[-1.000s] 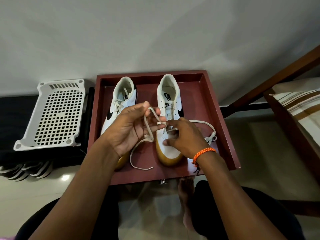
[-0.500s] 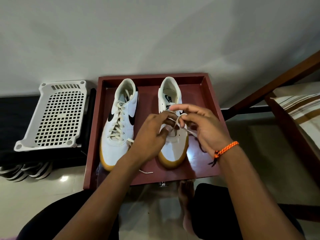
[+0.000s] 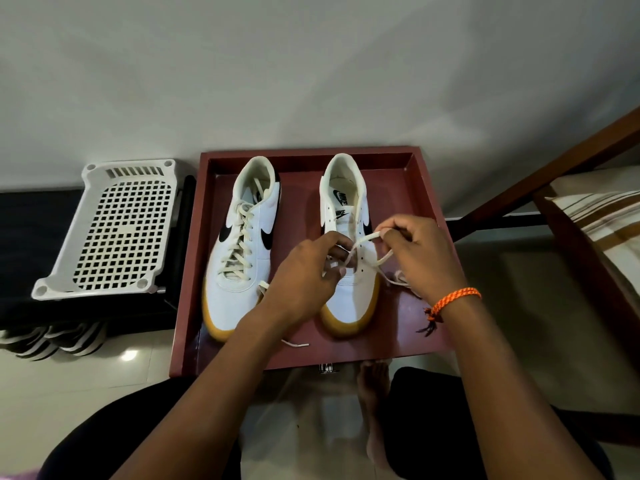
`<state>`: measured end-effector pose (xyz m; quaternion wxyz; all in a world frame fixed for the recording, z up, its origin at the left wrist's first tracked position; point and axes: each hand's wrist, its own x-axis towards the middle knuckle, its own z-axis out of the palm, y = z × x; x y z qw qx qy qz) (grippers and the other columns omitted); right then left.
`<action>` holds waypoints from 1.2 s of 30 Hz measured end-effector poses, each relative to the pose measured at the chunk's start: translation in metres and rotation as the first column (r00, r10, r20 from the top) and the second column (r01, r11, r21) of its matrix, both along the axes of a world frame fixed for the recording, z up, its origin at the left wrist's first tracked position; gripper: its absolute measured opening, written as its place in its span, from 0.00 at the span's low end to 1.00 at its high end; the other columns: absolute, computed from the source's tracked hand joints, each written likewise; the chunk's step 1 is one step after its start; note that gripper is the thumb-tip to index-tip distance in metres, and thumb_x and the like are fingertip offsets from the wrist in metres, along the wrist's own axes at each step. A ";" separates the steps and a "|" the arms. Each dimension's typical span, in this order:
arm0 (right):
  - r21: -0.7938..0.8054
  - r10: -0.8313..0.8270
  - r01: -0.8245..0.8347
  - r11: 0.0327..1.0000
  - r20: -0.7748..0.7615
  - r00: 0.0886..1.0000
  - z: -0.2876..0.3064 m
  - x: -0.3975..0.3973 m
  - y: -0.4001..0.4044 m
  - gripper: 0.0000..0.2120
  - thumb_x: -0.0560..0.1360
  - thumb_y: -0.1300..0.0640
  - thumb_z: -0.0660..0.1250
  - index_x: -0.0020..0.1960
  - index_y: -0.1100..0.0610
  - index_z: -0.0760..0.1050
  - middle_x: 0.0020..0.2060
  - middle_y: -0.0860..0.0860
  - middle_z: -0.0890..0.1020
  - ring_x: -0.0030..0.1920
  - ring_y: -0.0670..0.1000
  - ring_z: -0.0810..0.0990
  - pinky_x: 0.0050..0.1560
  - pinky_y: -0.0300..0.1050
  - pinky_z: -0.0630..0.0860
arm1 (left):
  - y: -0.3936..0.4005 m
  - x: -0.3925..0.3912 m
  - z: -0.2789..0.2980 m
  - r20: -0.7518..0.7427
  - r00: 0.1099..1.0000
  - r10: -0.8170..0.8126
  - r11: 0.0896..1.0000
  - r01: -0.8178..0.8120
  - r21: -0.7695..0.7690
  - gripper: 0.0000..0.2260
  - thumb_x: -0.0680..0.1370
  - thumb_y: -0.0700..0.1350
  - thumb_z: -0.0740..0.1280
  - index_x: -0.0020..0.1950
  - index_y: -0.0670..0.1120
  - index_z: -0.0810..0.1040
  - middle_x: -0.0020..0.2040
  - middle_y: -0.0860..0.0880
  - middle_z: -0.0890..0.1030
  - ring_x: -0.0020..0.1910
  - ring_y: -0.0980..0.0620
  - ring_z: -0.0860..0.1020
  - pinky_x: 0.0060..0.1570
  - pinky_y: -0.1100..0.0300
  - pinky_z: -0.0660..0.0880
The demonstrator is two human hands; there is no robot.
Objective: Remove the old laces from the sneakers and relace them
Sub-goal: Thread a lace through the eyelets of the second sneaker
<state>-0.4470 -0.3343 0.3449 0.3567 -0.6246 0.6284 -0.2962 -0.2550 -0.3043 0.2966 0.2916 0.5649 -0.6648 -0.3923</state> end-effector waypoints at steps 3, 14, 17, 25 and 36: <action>0.158 -0.133 0.081 0.984 0.356 0.925 0.004 -0.001 -0.005 0.11 0.81 0.66 0.63 0.43 0.67 0.80 0.34 0.53 0.81 0.33 0.42 0.77 0.37 0.35 0.75 | 0.000 -0.002 -0.003 0.074 0.997 0.011 0.999 -0.008 -0.034 0.17 0.79 0.38 0.72 0.62 0.57 0.79 0.51 0.60 0.86 0.56 0.54 0.82 0.55 0.47 0.81; 0.359 -0.281 0.025 0.933 0.681 0.676 -0.001 -0.009 -0.008 0.13 0.83 0.56 0.67 0.40 0.55 0.80 0.36 0.50 0.80 0.39 0.48 0.79 0.45 0.47 0.79 | -0.005 -0.005 0.012 -0.221 0.972 0.073 0.997 -0.063 0.053 0.03 0.83 0.41 0.71 0.52 0.46 0.85 0.39 0.52 0.86 0.40 0.52 0.83 0.43 0.58 0.78; -0.051 -0.178 0.174 0.983 -0.078 0.981 -0.016 -0.013 -0.007 0.08 0.80 0.60 0.68 0.49 0.52 0.85 0.47 0.48 0.85 0.49 0.48 0.82 0.53 0.47 0.79 | -0.009 -0.001 0.015 -0.244 0.964 0.104 0.995 -0.098 0.036 0.05 0.84 0.43 0.71 0.48 0.46 0.84 0.37 0.53 0.85 0.37 0.57 0.81 0.40 0.60 0.76; -0.100 0.226 -0.234 0.967 -0.087 0.970 -0.020 0.018 0.005 0.10 0.83 0.57 0.63 0.50 0.54 0.83 0.49 0.46 0.82 0.53 0.46 0.77 0.54 0.48 0.75 | -0.007 -0.007 0.020 -0.292 0.943 0.159 0.987 -0.139 0.086 0.08 0.84 0.41 0.69 0.46 0.44 0.84 0.33 0.57 0.82 0.28 0.62 0.74 0.35 0.69 0.69; 0.179 0.134 -0.196 0.964 0.310 0.941 -0.005 0.014 0.002 0.14 0.80 0.56 0.61 0.40 0.59 0.80 0.47 0.61 0.85 0.43 0.49 0.81 0.49 0.51 0.77 | -0.017 0.003 -0.001 -0.138 0.900 0.414 0.909 -0.403 0.102 0.12 0.82 0.42 0.71 0.39 0.48 0.85 0.32 0.53 0.81 0.32 0.53 0.79 0.37 0.53 0.75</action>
